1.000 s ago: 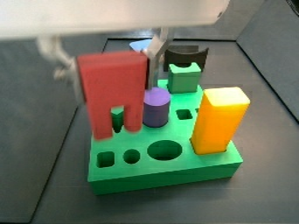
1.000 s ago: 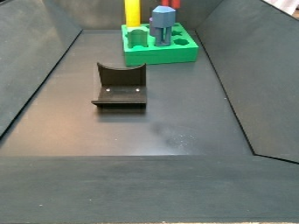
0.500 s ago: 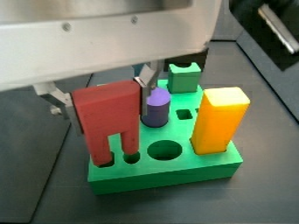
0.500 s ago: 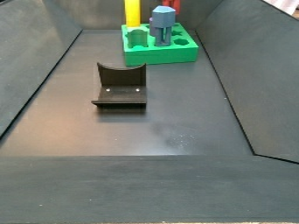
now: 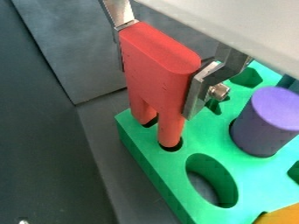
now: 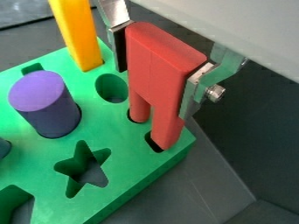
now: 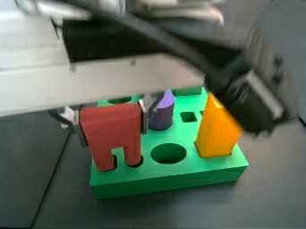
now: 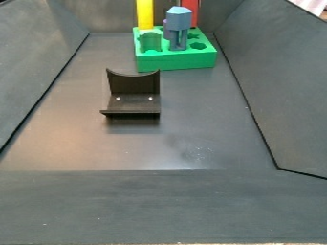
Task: Pick up the square-circle object. Move up. Place the square-circle object on the fixture. Regrasp the square-circle object. Move to above the board. Insert the square-circle object.
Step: Insert the square-circle object.
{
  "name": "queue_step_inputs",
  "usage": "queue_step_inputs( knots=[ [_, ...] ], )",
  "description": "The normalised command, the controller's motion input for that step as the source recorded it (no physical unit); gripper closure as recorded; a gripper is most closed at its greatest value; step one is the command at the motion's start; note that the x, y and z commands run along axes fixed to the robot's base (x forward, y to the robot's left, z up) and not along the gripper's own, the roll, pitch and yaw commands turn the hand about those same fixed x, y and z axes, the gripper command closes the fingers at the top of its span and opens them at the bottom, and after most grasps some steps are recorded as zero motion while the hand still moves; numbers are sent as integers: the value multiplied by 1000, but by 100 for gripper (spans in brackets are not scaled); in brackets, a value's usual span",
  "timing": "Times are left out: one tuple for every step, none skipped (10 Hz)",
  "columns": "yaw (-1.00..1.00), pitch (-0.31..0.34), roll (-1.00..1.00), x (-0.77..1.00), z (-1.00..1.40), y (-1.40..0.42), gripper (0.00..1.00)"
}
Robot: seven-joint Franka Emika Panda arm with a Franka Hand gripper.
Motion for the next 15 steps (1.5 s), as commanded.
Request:
queue_step_inputs(
  knots=[
    [-74, 0, -83, 26, -149, 6, 100],
    [-89, 0, -103, 0, -237, 11, 100],
    [-326, 0, 0, 0, -229, 131, 100],
    [-369, 0, -49, 0, -357, 66, 100],
    [-349, 0, -79, 0, -294, 54, 100],
    [-251, 0, -199, 3, -397, 0, 100],
    [-123, -91, -361, 0, -394, 20, 100],
    [0, -90, -390, 106, -320, 14, 100],
    [11, -123, -350, 86, -357, 0, 100],
    [54, -187, -300, 54, -343, 0, 100],
    [83, -203, -193, 31, -449, 0, 100],
    [63, -186, -69, 0, -651, -11, 100],
    [54, -167, 0, 0, -777, -43, 100],
    [0, -140, 123, 0, -549, -100, 100],
    [0, -160, -71, 9, -134, -23, 100]
  ],
)
